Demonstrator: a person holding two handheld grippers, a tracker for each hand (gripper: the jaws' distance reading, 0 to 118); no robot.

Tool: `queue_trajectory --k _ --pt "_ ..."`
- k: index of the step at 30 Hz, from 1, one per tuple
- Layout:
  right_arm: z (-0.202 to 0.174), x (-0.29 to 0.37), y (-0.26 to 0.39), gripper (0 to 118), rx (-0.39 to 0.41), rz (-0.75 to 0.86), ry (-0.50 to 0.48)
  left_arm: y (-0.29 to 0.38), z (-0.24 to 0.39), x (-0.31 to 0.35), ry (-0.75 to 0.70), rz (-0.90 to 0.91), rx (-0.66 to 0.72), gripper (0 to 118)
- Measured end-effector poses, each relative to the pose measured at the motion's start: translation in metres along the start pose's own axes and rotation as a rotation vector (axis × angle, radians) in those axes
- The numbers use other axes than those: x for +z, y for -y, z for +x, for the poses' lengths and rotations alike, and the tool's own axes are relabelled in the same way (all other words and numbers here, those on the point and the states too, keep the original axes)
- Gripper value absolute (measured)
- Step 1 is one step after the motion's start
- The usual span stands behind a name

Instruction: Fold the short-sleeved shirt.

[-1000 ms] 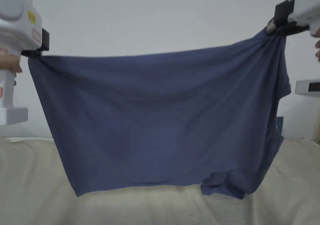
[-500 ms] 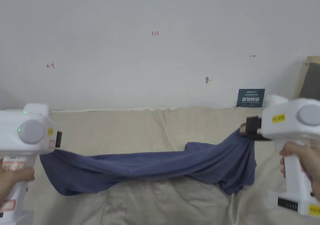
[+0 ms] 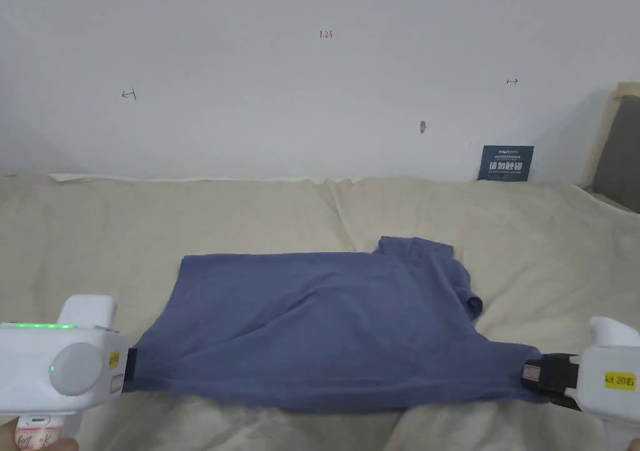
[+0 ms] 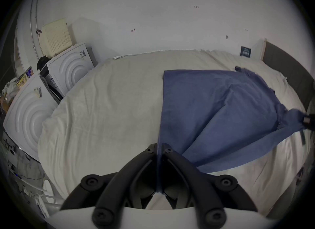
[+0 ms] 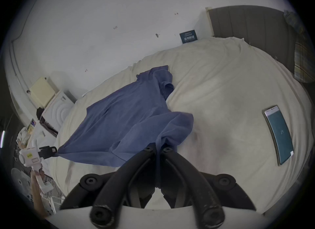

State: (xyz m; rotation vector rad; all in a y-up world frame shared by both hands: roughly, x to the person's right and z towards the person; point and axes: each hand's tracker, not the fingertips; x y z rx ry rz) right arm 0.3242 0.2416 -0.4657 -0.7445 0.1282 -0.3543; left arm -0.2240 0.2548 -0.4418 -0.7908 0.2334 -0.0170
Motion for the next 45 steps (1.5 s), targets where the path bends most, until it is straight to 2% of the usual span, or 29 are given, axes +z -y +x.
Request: queue_trajectory --k 3,4,7,15,18,19,20,21,22,23,27,30,32,34,35,36,37,38,39,41,42,43,45 --pt "0.011 0.021 0.020 3 -0.052 -0.002 -0.084 0.028 0.000 0.016 -0.028 -0.008 -0.031 3" --pt "0.013 0.027 0.027 3 -0.052 -0.011 -0.081 0.036 -0.004 0.022 -0.021 -0.010 -0.016 3" --pt "0.013 0.047 0.048 3 0.028 0.007 0.002 0.064 -0.009 0.041 0.002 -0.014 0.012 3" --pt "0.015 0.053 0.105 3 0.188 -0.082 0.106 0.123 -0.016 0.060 -0.010 -0.055 0.018 3" --pt "0.016 0.046 0.116 4 0.174 -0.098 0.102 0.130 -0.013 0.058 -0.009 -0.068 0.021 3" --pt "0.016 0.046 0.119 8 0.170 -0.088 0.102 0.131 -0.012 0.058 -0.011 -0.067 0.021 4" --pt "0.017 0.046 0.122 27 0.170 -0.073 0.109 0.131 -0.012 0.058 -0.009 -0.066 0.017 7" --pt "0.018 0.043 0.121 53 0.179 -0.071 0.124 0.131 -0.012 0.060 -0.010 -0.065 0.017 16" --pt "0.018 0.042 0.122 81 0.188 -0.077 0.144 0.131 -0.012 0.061 -0.008 -0.062 0.011 28" --pt "0.016 0.042 0.123 96 0.198 -0.084 0.167 0.130 -0.012 0.062 -0.005 -0.066 -0.007 43" --pt "0.009 0.062 0.120 95 0.213 -0.029 0.169 0.124 -0.020 0.074 0.012 -0.056 0.036 69" --pt "0.001 0.087 0.116 95 0.229 0.032 0.152 0.121 -0.024 0.090 0.062 -0.025 0.085 75" --pt "-0.010 0.103 0.116 90 0.241 0.075 0.091 0.120 -0.023 0.101 0.067 -0.007 0.084 75" --pt "-0.018 0.118 0.117 68 0.237 0.115 0.035 0.122 -0.018 0.114 0.068 -0.003 0.077 75" --pt "-0.022 0.122 0.120 42 0.230 0.131 0.023 0.125 -0.016 0.120 0.073 0.022 0.093 74" --pt "-0.026 0.122 0.123 15 0.223 0.139 0.015 0.128 -0.015 0.124 0.087 0.043 0.097 66" --pt "-0.026 0.122 0.126 0 0.203 0.138 0.011 0.132 -0.012 0.127 0.088 0.039 0.093 48" --pt "-0.029 0.120 0.130 0 0.169 0.144 0.008 0.136 -0.009 0.126 0.083 0.033 0.082 11" --pt "-0.030 0.118 0.134 0 0.140 0.153 0.003 0.140 -0.006 0.126 0.075 0.039 0.068 1" --pt "-0.028 0.110 0.142 0 0.143 0.098 -0.043 0.151 -0.005 0.122 0.051 0.016 0.081 1" --pt "-0.029 0.107 0.145 0 0.147 0.080 -0.047 0.156 -0.007 0.119 0.061 -0.042 0.068 1" --pt "-0.031 0.103 0.150 0 0.142 0.086 -0.023 0.162 -0.008 0.118 0.050 -0.054 0.073 1" --pt "-0.029 0.096 0.156 0 0.144 0.039 -0.040 0.175 -0.014 0.116 0.048 -0.066 0.097 1"
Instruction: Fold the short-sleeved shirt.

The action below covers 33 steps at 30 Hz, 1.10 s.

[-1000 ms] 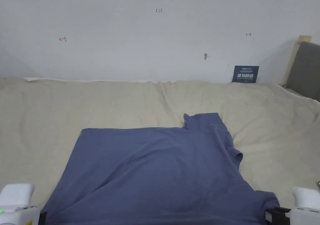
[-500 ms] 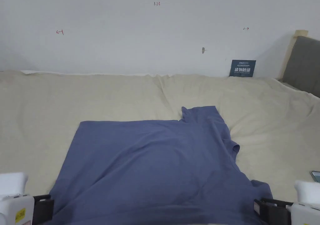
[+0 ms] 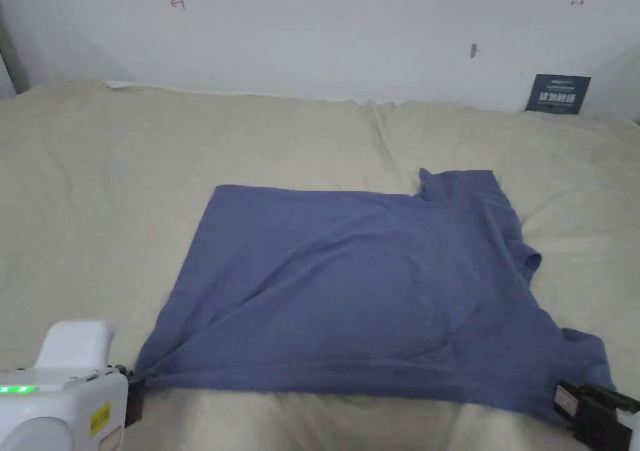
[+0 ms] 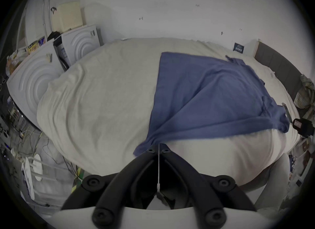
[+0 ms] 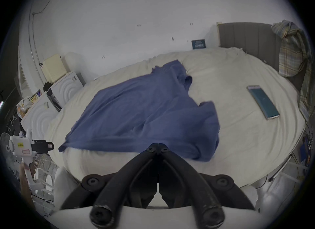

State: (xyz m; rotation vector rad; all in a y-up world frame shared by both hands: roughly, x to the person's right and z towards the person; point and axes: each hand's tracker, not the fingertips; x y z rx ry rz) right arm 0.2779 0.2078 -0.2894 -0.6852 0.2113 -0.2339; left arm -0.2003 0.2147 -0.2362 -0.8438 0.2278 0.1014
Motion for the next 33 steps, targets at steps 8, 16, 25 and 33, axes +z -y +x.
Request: queue_trajectory --k 8,16,25,33 --pt "-0.005 -0.019 0.007 0 -0.004 -0.060 -0.013 0.021 -0.027 -0.009 -0.077 -0.037 0.055 2" --pt "-0.013 -0.033 0.007 0 0.007 -0.101 -0.024 0.001 -0.023 -0.047 -0.069 -0.076 -0.003 94" --pt "-0.008 -0.038 0.005 0 0.024 -0.143 -0.003 -0.009 -0.018 -0.073 0.004 -0.122 0.029 17" --pt "0.004 -0.027 0.004 0 0.016 -0.125 0.014 -0.017 0.000 -0.052 -0.063 -0.094 -0.037 7"
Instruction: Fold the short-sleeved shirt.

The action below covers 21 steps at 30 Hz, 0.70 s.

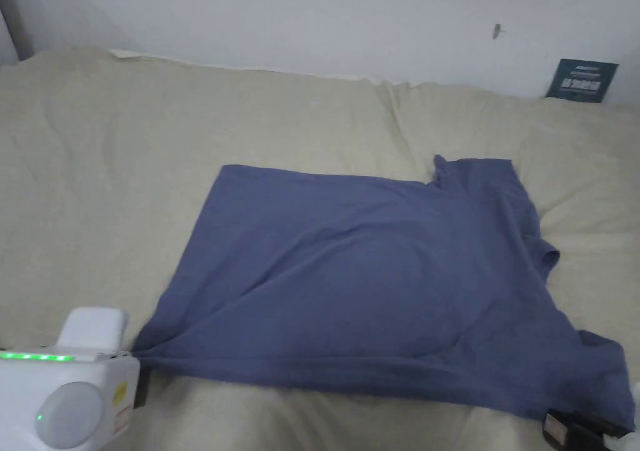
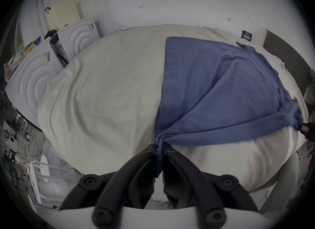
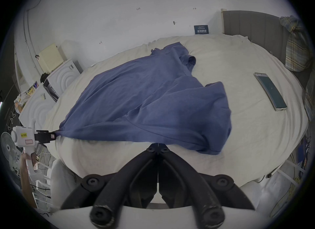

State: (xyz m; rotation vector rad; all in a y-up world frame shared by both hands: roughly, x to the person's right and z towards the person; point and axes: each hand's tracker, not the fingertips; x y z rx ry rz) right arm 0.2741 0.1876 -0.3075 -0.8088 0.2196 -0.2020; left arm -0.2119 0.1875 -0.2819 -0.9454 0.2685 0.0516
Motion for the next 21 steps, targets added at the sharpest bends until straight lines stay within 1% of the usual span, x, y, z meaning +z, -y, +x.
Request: queue_trajectory --k 3,4,6,7,8,9,11,12,14,16,17,18,19,20,21 --pt "0.009 0.006 0.001 0 -0.002 0.018 0.032 -0.001 -0.005 0.004 0.005 0.009 0.016 7" --pt "0.013 0.009 0.002 7 -0.005 0.032 0.046 -0.002 -0.008 0.004 0.010 0.010 0.022 7" --pt "0.023 0.015 0.001 68 -0.027 0.053 0.073 -0.004 -0.012 0.004 0.020 0.009 0.042 7" --pt "0.028 0.016 0.001 92 -0.039 0.051 0.076 -0.004 -0.014 0.004 0.027 0.005 0.051 7" --pt "0.033 0.017 0.000 98 -0.047 0.053 0.086 -0.005 -0.013 0.003 0.029 0.001 0.054 7" --pt "0.037 0.020 0.000 98 -0.063 0.078 0.106 -0.005 -0.012 0.003 0.028 0.000 0.052 7" --pt "0.048 0.024 -0.003 98 -0.072 0.080 0.110 -0.005 -0.009 0.002 0.014 -0.002 0.037 7" --pt "0.052 0.023 -0.005 98 -0.082 0.078 0.131 -0.005 -0.008 0.001 0.011 -0.003 0.031 7" --pt "0.060 0.020 -0.009 98 -0.069 0.084 0.184 -0.005 -0.007 -0.001 0.004 -0.007 0.024 7" --pt "0.068 0.014 -0.015 98 -0.062 0.074 0.201 -0.005 -0.008 -0.002 0.001 -0.010 0.024 7" --pt "0.072 0.011 -0.017 97 -0.073 0.065 0.200 -0.004 -0.008 -0.002 -0.001 -0.014 0.026 7" --pt "0.076 0.006 -0.019 95 -0.087 0.053 0.177 -0.004 -0.008 -0.002 0.000 -0.015 0.026 7" --pt "0.078 0.003 -0.021 86 -0.098 0.036 0.155 -0.004 -0.008 -0.002 -0.001 -0.015 0.026 7" --pt "0.077 0.001 -0.021 60 -0.102 0.038 0.142 -0.004 -0.005 0.000 -0.004 -0.019 0.025 7" --pt "0.074 -0.001 -0.020 26 -0.091 0.047 0.120 -0.003 -0.004 0.000 -0.005 -0.022 0.023 7"
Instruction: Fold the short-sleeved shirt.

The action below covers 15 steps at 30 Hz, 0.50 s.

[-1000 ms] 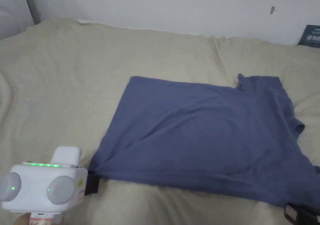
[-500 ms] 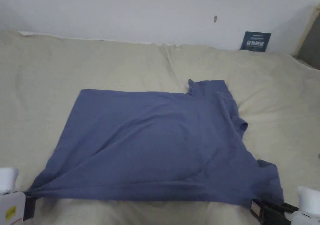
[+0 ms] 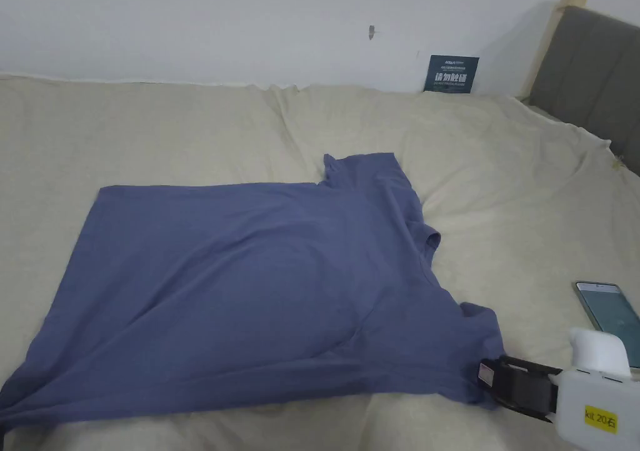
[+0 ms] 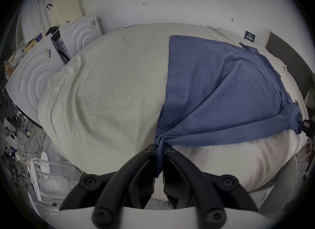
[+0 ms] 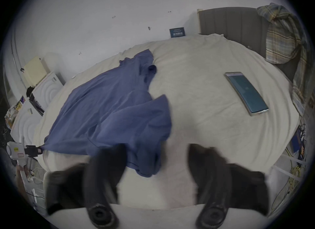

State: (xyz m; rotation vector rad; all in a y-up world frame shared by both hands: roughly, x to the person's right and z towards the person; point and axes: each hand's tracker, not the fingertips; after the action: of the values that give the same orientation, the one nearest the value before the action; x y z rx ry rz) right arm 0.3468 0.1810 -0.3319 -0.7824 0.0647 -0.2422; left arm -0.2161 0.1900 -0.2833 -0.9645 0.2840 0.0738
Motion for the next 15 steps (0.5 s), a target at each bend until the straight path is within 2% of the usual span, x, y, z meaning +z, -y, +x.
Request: queue_trajectory --k 1,4,5,6,10,15 --pt "-0.003 -0.001 0.000 0 0.006 0.000 -0.001 0.000 0.000 0.000 -0.002 -0.001 -0.001 7" --pt "-0.017 -0.006 -0.002 0 0.026 0.035 0.064 0.001 0.003 0.002 -0.004 -0.004 0.001 7" --pt "-0.017 -0.007 -0.004 0 0.051 0.002 -0.017 0.001 0.003 0.002 -0.004 -0.004 0.003 7" --pt "-0.019 -0.008 -0.005 0 0.049 -0.009 -0.045 0.001 0.003 0.002 -0.002 -0.005 0.004 7" --pt "-0.027 -0.008 -0.004 0 0.106 -0.004 -0.009 0.001 0.004 0.005 0.000 -0.008 0.004 7" --pt "-0.019 0.003 -0.013 0 0.050 0.012 -0.046 -0.003 0.003 0.010 0.004 -0.001 0.009 7"
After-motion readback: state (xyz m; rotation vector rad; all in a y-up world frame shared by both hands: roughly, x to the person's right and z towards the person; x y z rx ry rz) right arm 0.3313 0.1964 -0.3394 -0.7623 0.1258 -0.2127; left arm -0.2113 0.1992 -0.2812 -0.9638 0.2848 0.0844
